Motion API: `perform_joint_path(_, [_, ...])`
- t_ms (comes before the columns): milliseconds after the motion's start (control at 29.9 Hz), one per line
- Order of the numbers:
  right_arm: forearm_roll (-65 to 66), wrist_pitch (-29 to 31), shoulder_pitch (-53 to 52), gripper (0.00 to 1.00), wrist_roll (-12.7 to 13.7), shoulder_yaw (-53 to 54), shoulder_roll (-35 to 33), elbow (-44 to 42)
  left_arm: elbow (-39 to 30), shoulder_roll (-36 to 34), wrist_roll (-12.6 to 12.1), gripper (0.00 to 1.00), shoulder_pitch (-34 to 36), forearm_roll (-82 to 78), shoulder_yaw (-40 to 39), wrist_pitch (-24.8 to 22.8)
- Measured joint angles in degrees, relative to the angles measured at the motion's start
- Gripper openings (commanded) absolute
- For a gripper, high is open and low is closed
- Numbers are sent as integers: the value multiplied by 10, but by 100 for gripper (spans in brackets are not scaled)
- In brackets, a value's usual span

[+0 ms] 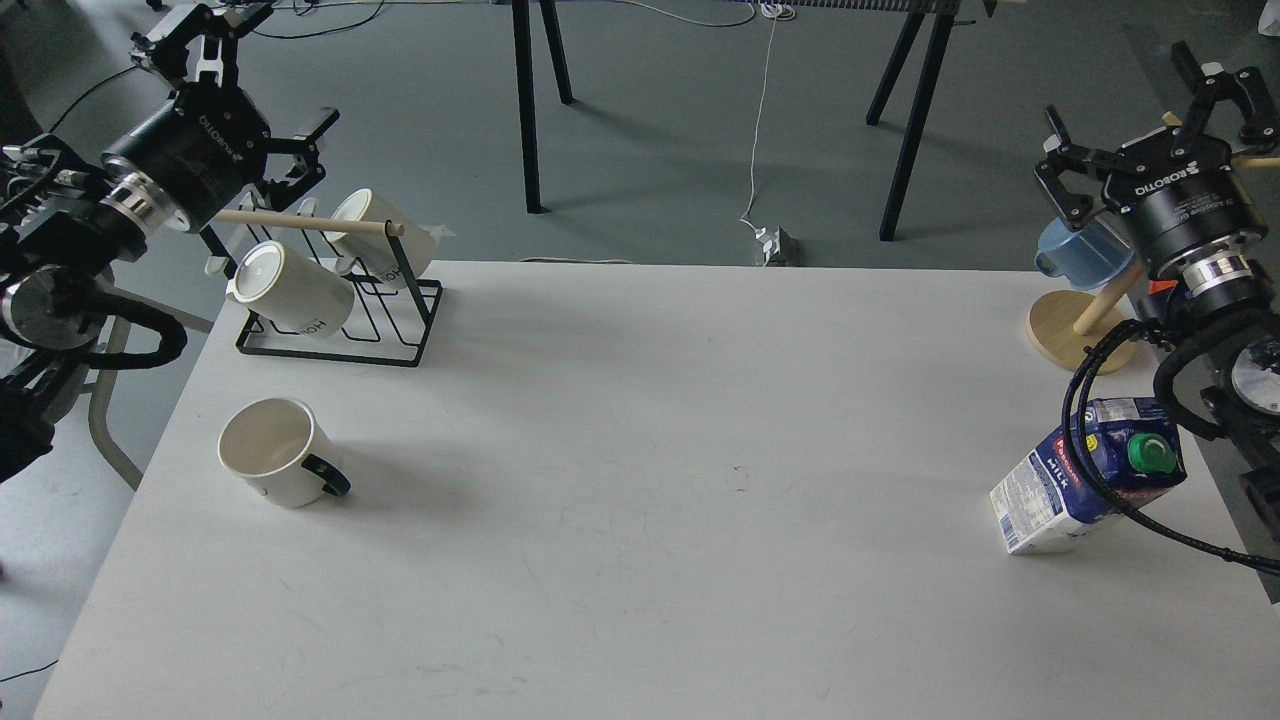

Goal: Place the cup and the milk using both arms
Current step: 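Lower the left gripper from the mug rack toward the white mug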

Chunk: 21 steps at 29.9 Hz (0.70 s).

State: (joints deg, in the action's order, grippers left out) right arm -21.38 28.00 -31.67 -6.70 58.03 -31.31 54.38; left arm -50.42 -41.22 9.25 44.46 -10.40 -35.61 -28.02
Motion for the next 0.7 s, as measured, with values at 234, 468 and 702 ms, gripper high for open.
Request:
perform_joint_path(234, [-1,0,6,99,-1,8,1,-2,-93,-136,2,93,-59,-133,16,0])
perform_joint_path(468, [-1,0,12,99,-2,5,1,-2,-131,-187,25,86,-96,-343,25,0])
perform_joint_path(702, [0,0,14,99,-2,2,1,-2,-133,-178,51,86,-119,-513,43,2])
